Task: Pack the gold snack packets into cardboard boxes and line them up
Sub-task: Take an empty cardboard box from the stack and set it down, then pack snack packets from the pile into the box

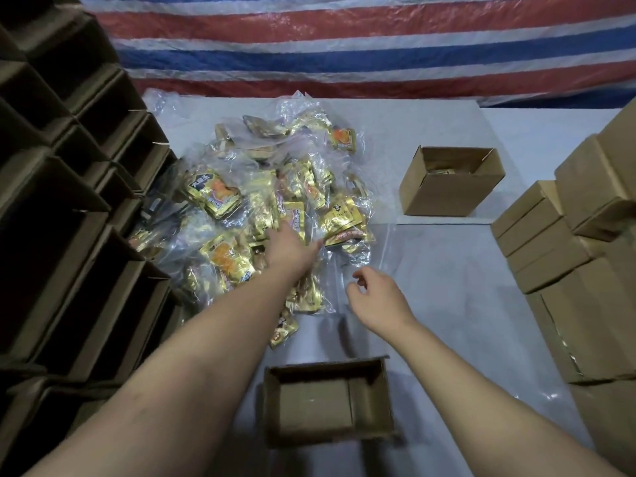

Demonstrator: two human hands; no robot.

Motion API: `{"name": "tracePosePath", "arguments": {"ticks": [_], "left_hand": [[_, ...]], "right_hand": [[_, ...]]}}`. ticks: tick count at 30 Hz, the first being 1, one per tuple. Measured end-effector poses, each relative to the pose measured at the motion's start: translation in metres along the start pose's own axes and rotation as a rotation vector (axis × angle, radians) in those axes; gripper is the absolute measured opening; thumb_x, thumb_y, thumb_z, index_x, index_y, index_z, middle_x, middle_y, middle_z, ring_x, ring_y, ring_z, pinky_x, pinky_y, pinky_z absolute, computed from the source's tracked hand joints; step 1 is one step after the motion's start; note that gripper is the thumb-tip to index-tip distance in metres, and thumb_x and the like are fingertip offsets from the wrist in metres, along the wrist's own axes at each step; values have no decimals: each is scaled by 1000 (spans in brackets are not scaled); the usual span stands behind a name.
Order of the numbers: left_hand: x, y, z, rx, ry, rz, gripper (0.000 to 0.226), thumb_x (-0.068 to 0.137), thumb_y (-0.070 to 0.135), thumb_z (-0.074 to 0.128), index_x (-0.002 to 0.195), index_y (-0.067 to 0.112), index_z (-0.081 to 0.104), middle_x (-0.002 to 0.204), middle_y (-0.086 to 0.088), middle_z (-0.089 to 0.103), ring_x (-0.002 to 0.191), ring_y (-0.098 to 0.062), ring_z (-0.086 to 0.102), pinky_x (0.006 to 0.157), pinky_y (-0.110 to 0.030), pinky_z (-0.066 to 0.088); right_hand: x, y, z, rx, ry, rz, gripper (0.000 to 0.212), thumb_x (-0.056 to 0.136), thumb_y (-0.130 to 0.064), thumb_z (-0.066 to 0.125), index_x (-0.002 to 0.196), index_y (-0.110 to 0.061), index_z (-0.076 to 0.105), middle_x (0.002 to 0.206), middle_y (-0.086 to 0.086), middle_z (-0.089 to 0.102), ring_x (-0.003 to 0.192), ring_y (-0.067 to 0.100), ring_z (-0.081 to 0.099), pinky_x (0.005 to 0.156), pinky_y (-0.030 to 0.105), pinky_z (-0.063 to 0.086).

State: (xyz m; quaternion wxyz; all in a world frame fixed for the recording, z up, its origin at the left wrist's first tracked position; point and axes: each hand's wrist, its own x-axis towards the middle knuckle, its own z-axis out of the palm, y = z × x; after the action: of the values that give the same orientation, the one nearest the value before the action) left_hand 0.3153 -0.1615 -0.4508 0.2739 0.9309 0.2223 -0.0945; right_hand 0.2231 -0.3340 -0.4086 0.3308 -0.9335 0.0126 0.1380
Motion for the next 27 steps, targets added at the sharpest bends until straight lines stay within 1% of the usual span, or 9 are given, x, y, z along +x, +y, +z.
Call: {"name": "tracePosePath", "arguments": {"ticks": [5,10,13,16,18,20,22,24,27], "left_hand": [[7,-5,22,-3,33,-43,90,77,29,78,148,19,23,153,-20,19,127,-44,41,99,-48,49],[-3,-6,7,-61,9,-45,88,82,-3,61,153,22,14,156,-16,13,118,-37,51,73,-32,55],[-25,-8,-6,-131,18,-22,63,89,1,54,146,8,28,132,-17,49,107,-29,60,77,-35,56],[-60,-10,-19,-291,114,71,30,90,3,52,120,7,50,77,4,56,65,-13,55,53,-27,43],[-85,-10,-26,-325,146,204,30,90,1,46,117,13,52,87,1,64,70,-14,59,59,-30,48],[-107,-8,-34,-374,146,337,41,91,1,42,126,18,51,104,-4,67,86,-20,64,74,-36,55],[-119,-6,-40,-398,170,408,47,90,0,41,132,19,49,110,-7,67,94,-24,64,81,-38,54],[-129,-4,-46,-415,188,431,48,89,-1,41,133,17,50,112,-9,67,98,-26,63,82,-35,53],[-140,0,-53,-516,181,404,43,94,4,40,133,16,51,113,-3,67,102,-19,63,83,-28,50]], "right_hand": [[13,4,7,71,34,16,20,92,-24,51,106,-15,61,104,2,61,98,23,57,89,35,47],[13,-8,9,237,13,52,9,93,-19,53,100,-18,59,97,-3,59,87,14,56,73,24,41],[20,-29,11,455,10,141,8,94,-26,55,100,-21,59,94,-10,60,84,7,57,62,16,38],[31,-55,10,713,-46,243,45,91,-44,63,126,-17,54,116,-2,61,102,16,59,74,24,45],[38,-69,5,864,-138,290,99,71,-66,74,147,-17,34,142,8,51,125,27,53,99,43,47],[41,-77,0,952,-219,333,137,43,-73,79,154,-21,18,151,12,42,132,34,48,108,54,41],[42,-77,-4,1100,-245,357,128,49,-62,82,153,-18,22,142,16,52,116,30,61,92,45,54],[36,-73,-6,1224,-235,351,91,67,-54,78,141,-12,45,121,14,67,88,18,71,66,30,55],[21,-58,-1,1245,-202,283,55,70,-63,67,107,-21,67,93,0,73,78,10,70,70,30,46]]}}
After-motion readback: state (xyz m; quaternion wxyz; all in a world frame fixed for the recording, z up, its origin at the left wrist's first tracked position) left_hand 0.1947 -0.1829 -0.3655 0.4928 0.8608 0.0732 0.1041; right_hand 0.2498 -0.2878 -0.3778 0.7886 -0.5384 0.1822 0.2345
